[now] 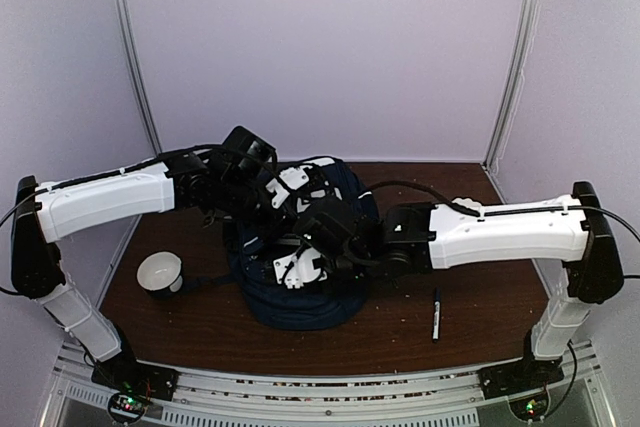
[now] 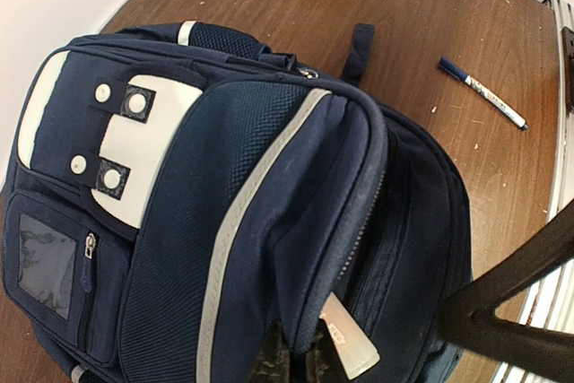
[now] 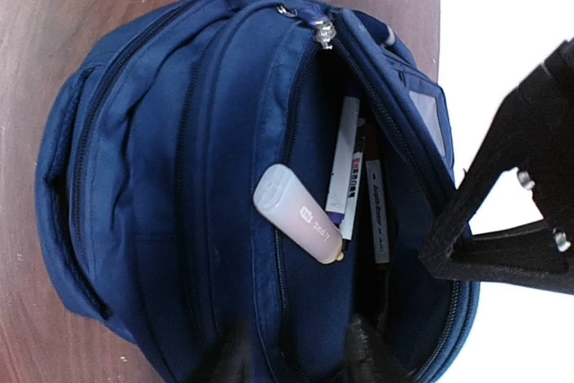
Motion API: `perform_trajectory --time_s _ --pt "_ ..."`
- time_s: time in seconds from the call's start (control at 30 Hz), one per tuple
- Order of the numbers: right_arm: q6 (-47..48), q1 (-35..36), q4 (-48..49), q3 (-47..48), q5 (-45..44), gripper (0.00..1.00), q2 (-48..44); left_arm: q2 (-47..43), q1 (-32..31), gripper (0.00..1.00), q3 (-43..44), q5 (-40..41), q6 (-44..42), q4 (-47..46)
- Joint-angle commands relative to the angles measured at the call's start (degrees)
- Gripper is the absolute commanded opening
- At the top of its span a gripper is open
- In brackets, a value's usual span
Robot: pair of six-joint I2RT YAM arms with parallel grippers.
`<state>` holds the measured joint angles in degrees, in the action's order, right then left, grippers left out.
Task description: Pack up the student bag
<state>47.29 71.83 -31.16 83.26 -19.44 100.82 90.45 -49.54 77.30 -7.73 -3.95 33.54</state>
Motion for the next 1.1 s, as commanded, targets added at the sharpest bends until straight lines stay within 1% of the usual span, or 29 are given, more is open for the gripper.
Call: perform_trajectory --time_s 0.0,0.07,0.1,0.17,0.3,0.4,0.57,0.7,0.77,0.87,1.0,1.07 --pt "-2.67 0.41 -2.06 0.04 1.50 0.22 -1.27 -0.14 -0.12 0.00 2.86 -2.16 0.87 -3.92" --pt "-1.61 0.41 -1.06 -0.05 1.07 0.05 -0.49 -0.19 -0.12 0.00 2.86 -2.12 0.89 -3.90" --pt "-1.29 0.41 -0.63 0.04 1.01 0.00 0.00 -0.19 -0.12 0.00 2.86 -2.13 0.89 -3.84" --pt "-1.30 0.41 0.43 0.06 0.56 0.00 1.07 -0.34 -0.12 0.00 2.85 -2.11 0.87 -3.83" --pt "1.54 0.05 2.77 0.21 -1.32 0.00 3.76 -0.68 -0.12 0.00 2.86 -2.14 0.87 -3.74" --pt "1.56 -0.99 3.02 1.20 -0.33 0.00 6.26 -0.95 -0.12 0.00 2.86 -2.24 0.88 -3.76" --pt "0.77 -3.58 4.27 5.64 -0.27 0.00 12.31 -0.98 -0.16 0.00 2.85 -2.39 0.87 -3.75" --pt "3.34 -4.52 10.80 7.68 -4.32 0.00 14.98 -0.81 -0.12 0.00 2.86 -2.47 0.87 -3.74" --pt "5.05 -4.77 12.59 8.25 -5.94 0.00 15.81 -0.54 -0.12 0.00 2.86 -2.49 0.89 -3.75" --pt "4.97 -4.82 12.29 7.28 -5.94 0.00 15.24 -0.34 -0.12 0.00 2.94 -2.40 0.80 -3.67" --pt "3.12 -4.43 12.30 2.38 -4.17 0.00 10.91 -0.42 -0.12 0.00 2.86 -2.09 0.71 -3.66" --pt "2.07 -4.19 10.73 0.35 -2.79 0.02 8.29 -0.45 -0.12 0.00 2.86 -2.09 0.61 -3.71"
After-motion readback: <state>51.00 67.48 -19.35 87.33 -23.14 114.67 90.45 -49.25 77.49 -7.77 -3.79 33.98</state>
